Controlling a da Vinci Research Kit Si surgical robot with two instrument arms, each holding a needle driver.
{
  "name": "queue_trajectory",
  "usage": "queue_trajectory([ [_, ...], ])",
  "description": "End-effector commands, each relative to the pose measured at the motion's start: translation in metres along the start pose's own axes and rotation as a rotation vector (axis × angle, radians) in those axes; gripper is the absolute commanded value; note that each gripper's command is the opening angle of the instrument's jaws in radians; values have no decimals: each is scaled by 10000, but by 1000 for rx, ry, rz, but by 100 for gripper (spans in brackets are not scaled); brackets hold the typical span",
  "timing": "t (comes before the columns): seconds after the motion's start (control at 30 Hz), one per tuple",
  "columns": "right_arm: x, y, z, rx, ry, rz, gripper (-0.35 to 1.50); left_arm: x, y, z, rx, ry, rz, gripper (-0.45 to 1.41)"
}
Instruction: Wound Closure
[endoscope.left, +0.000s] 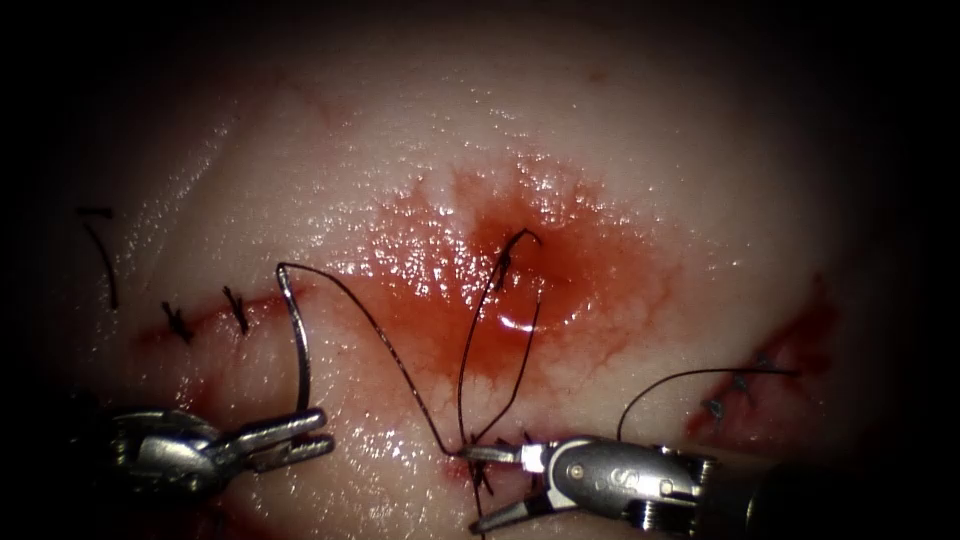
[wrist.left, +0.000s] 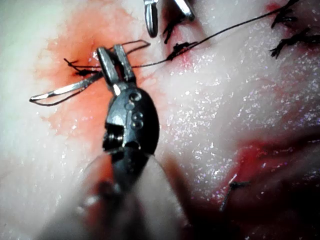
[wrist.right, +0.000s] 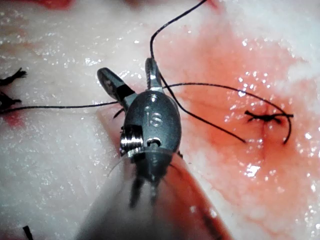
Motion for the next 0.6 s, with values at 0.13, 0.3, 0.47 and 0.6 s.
queue_trajectory([
  [0.13,-8,38,-27,-73,-24,-61,147,-8,-6,-13,34,-28,2,-43],
  [0.3,-13,73,-47,-110,-47,-134,143,-13,-9,-30,65,-63,4,-38],
  [0.47,-42,100,-31,-162,-69,-197,140,-13,-9,-33,80,-77,7,-42],
  [0.6,-71,112,-6,-182,-108,-262,142,-13,-8,-30,80,-75,7,-45],
])
